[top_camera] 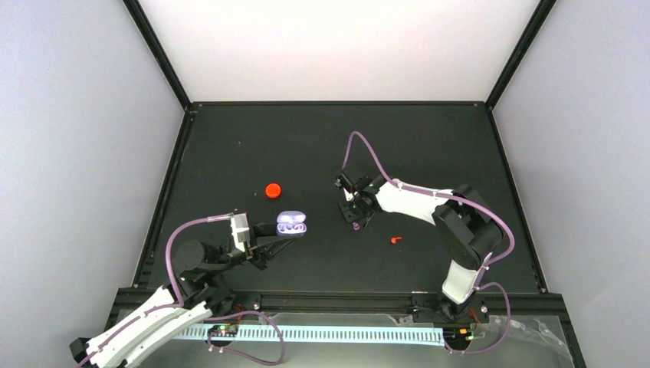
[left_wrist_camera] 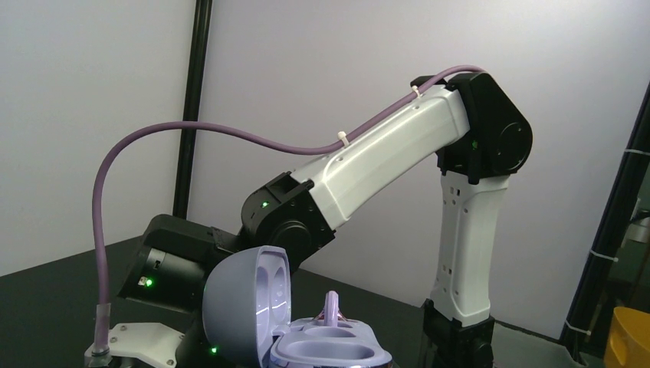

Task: Insert the wireless bluetooth earbuds into the charging case
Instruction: Pick up the earbud from the center of the board.

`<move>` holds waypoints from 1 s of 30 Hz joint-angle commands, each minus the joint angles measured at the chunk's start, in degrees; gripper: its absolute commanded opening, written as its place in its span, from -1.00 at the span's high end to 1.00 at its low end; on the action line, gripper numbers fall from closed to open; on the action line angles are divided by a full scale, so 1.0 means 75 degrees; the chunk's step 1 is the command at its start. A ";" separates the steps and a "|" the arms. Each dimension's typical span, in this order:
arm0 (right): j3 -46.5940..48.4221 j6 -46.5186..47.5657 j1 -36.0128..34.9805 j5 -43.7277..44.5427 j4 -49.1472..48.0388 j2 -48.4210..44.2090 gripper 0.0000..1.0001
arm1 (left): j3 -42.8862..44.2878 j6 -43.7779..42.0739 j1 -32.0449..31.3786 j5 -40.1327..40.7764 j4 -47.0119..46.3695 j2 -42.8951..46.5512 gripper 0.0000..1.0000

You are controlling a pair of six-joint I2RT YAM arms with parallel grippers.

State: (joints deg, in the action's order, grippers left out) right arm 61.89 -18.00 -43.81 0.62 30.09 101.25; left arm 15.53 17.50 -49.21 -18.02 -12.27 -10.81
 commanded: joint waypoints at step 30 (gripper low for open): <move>-0.0300 0.0044 -0.0097 -0.0099 0.0106 -0.0411 0.83 | 0.0074 -0.0076 -0.0042 0.0026 -0.0032 0.0117 0.97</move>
State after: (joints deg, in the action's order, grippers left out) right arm 60.27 -17.89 -44.29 -0.19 30.92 100.33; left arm 15.53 17.50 -49.23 -18.04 -12.25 -10.48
